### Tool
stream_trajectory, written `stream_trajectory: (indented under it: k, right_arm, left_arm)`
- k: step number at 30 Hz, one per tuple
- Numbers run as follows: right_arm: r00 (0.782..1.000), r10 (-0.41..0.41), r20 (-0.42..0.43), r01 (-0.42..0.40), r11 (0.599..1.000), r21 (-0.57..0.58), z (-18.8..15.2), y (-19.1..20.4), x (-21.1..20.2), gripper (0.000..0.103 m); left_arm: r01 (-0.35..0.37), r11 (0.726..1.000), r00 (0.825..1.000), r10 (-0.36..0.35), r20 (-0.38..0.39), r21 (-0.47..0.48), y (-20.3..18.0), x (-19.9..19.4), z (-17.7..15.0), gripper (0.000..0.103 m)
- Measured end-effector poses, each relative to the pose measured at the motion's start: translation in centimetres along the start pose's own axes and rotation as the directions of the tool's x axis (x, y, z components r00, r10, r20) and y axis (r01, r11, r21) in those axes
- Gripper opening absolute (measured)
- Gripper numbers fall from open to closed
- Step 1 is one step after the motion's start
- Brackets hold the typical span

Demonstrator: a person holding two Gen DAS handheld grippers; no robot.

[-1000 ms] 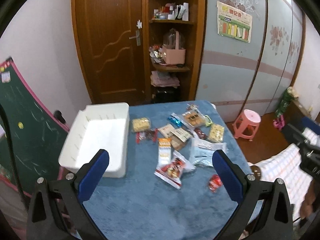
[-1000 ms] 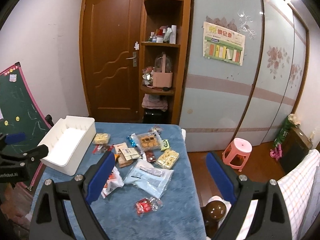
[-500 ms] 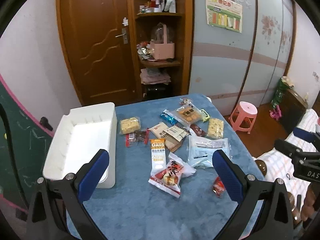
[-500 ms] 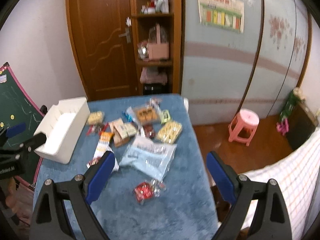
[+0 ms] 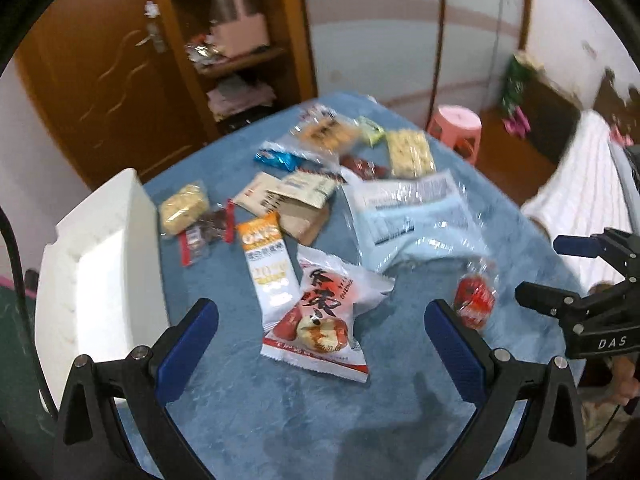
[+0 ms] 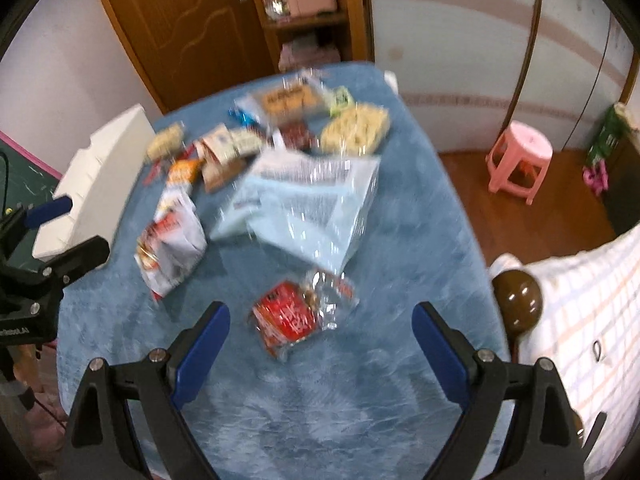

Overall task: Organize snacks
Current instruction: 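Grasp the red-and-white bread bag with the left gripper while the right grasps the red candy pack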

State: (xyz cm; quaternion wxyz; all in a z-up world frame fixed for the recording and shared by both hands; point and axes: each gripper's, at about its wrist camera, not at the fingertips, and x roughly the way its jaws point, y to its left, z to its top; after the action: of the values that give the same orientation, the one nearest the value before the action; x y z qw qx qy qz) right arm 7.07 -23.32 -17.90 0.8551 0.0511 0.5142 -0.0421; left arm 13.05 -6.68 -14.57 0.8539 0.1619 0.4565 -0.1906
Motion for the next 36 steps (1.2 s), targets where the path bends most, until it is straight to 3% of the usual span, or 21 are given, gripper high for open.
stream_trajectory:
  k: [9, 14, 17, 19, 20, 22, 24, 26, 30, 32, 36]
  right_arm:
    - [0.995, -0.011, -0.098, 0.008, 1.0, -0.03, -1.4, 0.6, 5.7, 0.093]
    - [0.992, -0.025, -0.125, 0.021, 0.999, -0.034, -1.5, 0.8, 7.3, 0.093]
    - [0.99, -0.016, -0.142, 0.011, 0.999, -0.034, -1.7, 1.1, 8.1, 0.093]
    - [0.991, -0.034, -0.133, 0.027, 0.998, -0.057, -1.7, 1.6, 8.3, 0.093]
    - [0.991, -0.037, -0.13, 0.029, 0.997, -0.065, -1.7, 1.8, 8.3, 0.089]
    - [0.992, -0.025, -0.125, 0.015, 0.997, -0.081, -1.6, 2.3, 8.2, 0.077]
    - [0.993, 0.006, -0.12, -0.018, 0.994, -0.105, -1.6, 3.0, 7.9, 0.058]
    - [0.99, 0.065, -0.124, -0.078, 0.991, -0.11, -1.7, 3.5, 7.6, 0.031]
    - [0.99, 0.085, -0.115, -0.1, 0.986, -0.136, -2.0, 4.0, 6.9, 0.028]
    - [0.989, 0.096, -0.116, -0.112, 0.983, -0.148, -2.4, 4.2, 6.3, 0.013]
    - [0.99, 0.113, -0.086, -0.127, 0.976, -0.179, -3.4, 4.6, 4.2, 0.007]
  left_arm:
    - [-0.027, 0.999, 0.99, 0.031, -0.139, 0.033, 0.2, 6.7, 0.3, 0.103]
    - [-0.042, 0.999, 0.984, 0.046, -0.171, 0.025, 0.7, 8.5, 0.1, 0.102]
    - [-0.045, 0.999, 0.981, 0.048, -0.186, 0.022, 0.7, 9.2, 0.0, 0.094]
    - [-0.046, 0.999, 0.977, 0.049, -0.21, 0.02, 0.8, 10.0, -0.1, 0.08]
    - [-0.038, 0.999, 0.974, 0.039, -0.222, 0.011, 0.9, 10.3, -0.2, 0.077]
    - [0.011, 0.999, 0.97, -0.018, -0.241, -0.032, 1.1, 10.7, -0.4, 0.055]
    - [0.022, 0.998, 0.969, -0.037, -0.244, -0.065, 1.3, 10.8, -0.5, 0.052]
    - [0.02, 0.997, 0.97, -0.037, -0.239, -0.073, 1.2, 10.6, -0.5, 0.049]
    - [0.037, 0.991, 0.974, -0.065, -0.218, -0.129, 1.2, 9.6, -1.1, 0.046]
    - [0.05, 0.986, 0.978, -0.081, -0.195, -0.161, 1.3, 8.6, -1.4, 0.046]
    - [0.073, 0.974, 0.983, -0.107, -0.152, -0.213, 1.3, 5.6, -2.7, 0.046]
